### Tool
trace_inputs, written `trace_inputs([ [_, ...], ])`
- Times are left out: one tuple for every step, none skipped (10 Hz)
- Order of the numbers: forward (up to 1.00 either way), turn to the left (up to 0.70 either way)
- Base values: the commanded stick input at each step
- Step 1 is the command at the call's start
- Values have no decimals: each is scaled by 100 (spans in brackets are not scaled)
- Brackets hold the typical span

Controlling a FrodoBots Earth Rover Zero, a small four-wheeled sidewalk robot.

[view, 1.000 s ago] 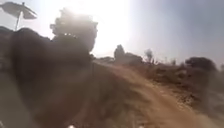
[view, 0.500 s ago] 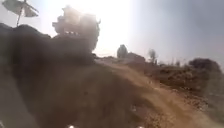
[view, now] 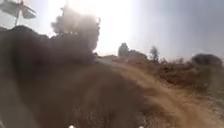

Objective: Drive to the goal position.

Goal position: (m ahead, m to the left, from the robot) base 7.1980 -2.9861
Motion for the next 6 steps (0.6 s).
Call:
trace_inputs([
  [45, -19],
  [45, -11],
  [45, 0],
  [45, 0],
  [40, -5],
  [22, -23],
])
